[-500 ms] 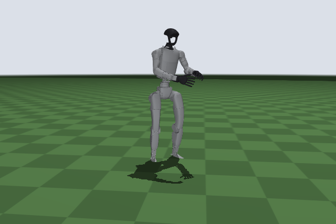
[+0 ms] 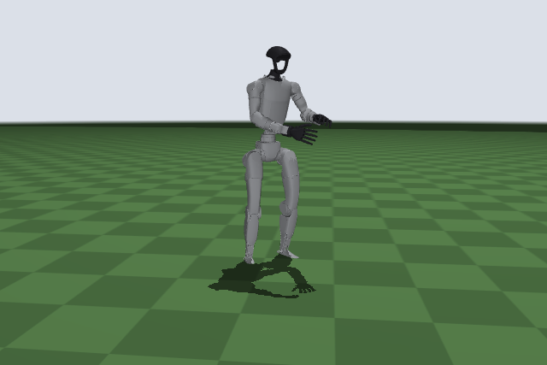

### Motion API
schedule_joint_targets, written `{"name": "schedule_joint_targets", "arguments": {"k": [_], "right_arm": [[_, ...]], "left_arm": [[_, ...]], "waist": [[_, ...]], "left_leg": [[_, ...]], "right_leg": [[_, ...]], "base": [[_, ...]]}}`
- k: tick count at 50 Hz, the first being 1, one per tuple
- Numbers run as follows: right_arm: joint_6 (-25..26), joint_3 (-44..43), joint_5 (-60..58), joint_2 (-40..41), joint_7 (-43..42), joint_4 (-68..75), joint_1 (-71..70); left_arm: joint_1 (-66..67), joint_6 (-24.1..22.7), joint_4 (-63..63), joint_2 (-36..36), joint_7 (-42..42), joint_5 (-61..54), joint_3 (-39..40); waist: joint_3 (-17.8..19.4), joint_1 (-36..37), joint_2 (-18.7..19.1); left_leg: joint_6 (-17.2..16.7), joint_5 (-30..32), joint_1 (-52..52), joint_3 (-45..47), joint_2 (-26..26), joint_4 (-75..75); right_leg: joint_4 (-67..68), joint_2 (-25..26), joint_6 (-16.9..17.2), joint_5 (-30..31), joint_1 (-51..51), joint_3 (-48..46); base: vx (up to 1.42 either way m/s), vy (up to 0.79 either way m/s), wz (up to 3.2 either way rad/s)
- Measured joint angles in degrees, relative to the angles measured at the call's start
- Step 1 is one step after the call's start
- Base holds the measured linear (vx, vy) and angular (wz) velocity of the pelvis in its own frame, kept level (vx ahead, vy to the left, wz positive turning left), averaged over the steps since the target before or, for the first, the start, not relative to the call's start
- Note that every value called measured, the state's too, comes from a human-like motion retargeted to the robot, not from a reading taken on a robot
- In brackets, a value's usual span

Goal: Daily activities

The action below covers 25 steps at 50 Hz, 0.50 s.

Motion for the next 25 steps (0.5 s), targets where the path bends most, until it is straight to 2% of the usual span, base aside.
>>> {"name": "schedule_joint_targets", "arguments": {"k": [17, 25], "right_arm": [[-2.16, -0.83, -7.68, -3.97, -2.48, -16.55, 3.86], [-2.81, -6.43, -10.01, -7.82, -3.74, -29.86, 4.04]], "left_arm": [[2.03, -0.42, -0.84, -1.64, 4.67, 1.51, 3.81], [4.69, 1.35, 1.13, -2.91, 5.72, -0.62, 8.08]], "waist": [[-0.22, -0.07, -3.51], [-0.14, -0.27, -6.03]], "left_leg": [[0.46, 0.09, 2.04, 0.68, -0.22, -1.14], [0.58, 0.28, 3.34, 1.33, -0.13, -1.61]], "right_leg": [[-0.87, -0.11, 0.52, 0.43, 1.7, 0.26], [-0.64, 0.02, 0.67, 0.44, 2.36, 0.87]], "base": [[0.0, 0.0, 0.0], [0.0, 0.0, 0.0]]}}
